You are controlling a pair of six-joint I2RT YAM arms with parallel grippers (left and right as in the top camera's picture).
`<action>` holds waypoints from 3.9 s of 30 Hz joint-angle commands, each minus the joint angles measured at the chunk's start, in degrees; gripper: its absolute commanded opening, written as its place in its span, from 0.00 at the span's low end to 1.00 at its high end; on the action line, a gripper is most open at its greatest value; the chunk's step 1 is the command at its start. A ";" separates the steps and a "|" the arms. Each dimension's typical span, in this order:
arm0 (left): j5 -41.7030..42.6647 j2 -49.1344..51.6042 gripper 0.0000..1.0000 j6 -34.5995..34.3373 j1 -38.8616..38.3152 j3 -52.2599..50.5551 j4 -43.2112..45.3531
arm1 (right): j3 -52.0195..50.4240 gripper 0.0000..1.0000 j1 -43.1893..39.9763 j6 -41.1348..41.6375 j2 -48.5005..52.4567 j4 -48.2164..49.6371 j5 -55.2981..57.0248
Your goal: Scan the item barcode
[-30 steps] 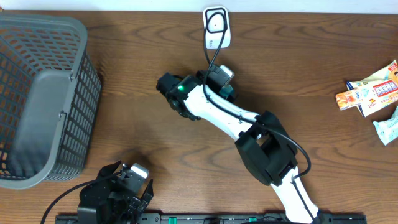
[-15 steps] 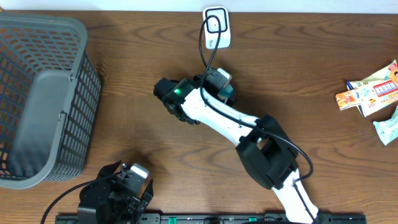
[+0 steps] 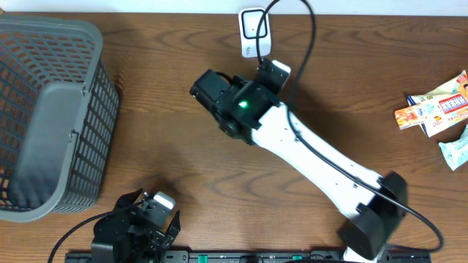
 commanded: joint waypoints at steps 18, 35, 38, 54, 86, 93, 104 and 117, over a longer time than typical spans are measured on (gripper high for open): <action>-0.76 0.00 0.99 0.55 0.24 -0.15 -0.66 | 0.68 0.97 -3.21 -58.86 -5.92 7.63 -22.93; -0.76 0.00 0.99 0.55 0.24 -0.15 -0.66 | 0.68 0.99 -18.34 -74.66 0.04 12.11 -48.59; -0.76 0.00 1.00 0.55 0.24 -0.15 -0.66 | 0.68 0.99 -17.53 -75.08 1.88 12.33 -47.58; -0.76 0.00 0.99 0.55 0.24 -0.15 -0.66 | 0.68 0.99 -17.31 -74.20 10.97 14.14 -43.39; -0.76 0.00 0.99 0.55 0.24 -0.15 -0.66 | 0.68 0.50 -17.44 -74.23 11.08 12.81 -43.41; -0.79 0.00 0.99 0.55 0.24 -0.15 -0.66 | 0.68 0.56 -17.46 -74.66 12.55 11.50 -43.39; -0.79 0.00 0.99 0.55 0.24 -0.15 -0.66 | 0.68 0.28 -17.51 -74.60 13.38 10.08 -41.22; -0.76 0.00 0.99 0.52 0.24 -0.15 -0.66 | 0.68 0.06 -17.53 -74.47 13.35 9.88 -48.26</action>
